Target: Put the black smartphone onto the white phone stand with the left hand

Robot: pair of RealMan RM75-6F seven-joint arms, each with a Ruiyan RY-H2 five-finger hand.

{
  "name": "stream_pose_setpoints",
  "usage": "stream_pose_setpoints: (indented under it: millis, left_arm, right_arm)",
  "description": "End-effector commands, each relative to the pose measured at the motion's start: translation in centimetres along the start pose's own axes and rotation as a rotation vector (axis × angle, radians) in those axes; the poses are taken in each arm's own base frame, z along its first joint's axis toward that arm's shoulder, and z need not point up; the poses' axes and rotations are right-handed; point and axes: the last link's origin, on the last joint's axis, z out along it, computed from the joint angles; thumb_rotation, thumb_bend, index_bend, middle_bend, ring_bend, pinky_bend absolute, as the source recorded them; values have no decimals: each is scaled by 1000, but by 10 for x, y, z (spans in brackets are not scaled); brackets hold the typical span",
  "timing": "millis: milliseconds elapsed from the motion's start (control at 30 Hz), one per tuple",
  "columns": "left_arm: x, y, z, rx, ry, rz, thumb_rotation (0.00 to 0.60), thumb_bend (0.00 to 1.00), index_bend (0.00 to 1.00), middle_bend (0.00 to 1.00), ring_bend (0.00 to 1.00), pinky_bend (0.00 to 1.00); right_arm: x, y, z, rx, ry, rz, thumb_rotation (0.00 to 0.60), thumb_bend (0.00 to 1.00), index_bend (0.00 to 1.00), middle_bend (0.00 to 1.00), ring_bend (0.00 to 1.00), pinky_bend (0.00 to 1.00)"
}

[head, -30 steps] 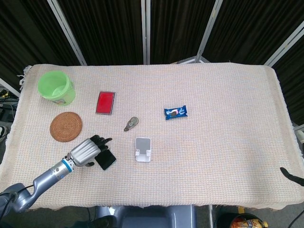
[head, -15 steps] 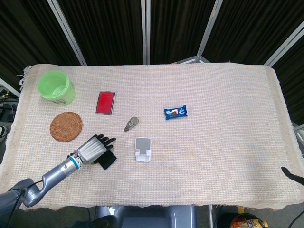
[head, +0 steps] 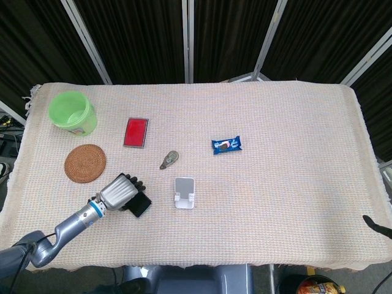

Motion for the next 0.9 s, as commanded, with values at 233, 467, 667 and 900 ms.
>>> stream_pose_setpoints:
  millis: [233,467,667,900]
  left_arm:
    - [51,-7,-7,-7,170,102,600,0,622,395,449,452]
    - [110,9,-2,-79,465,466,600,0,625,397,449,452]
    - [129,28,20,-215,543,752,600,0,614,386,449,445]
    - [127,53,53,-325,539,1002,600,0,601,370,449,444]
  right_arm:
    - [3,1,-1,2,5,14,600,0,0,0,0,0]
    - [5,2,-2,6,8,25,600,0,0,0,0,0]
    - [5,1,-2,10,6,26,600,0,0,0,0,0]
    - [5,4,-1,1,3,30,600,0,0,0,0,0]
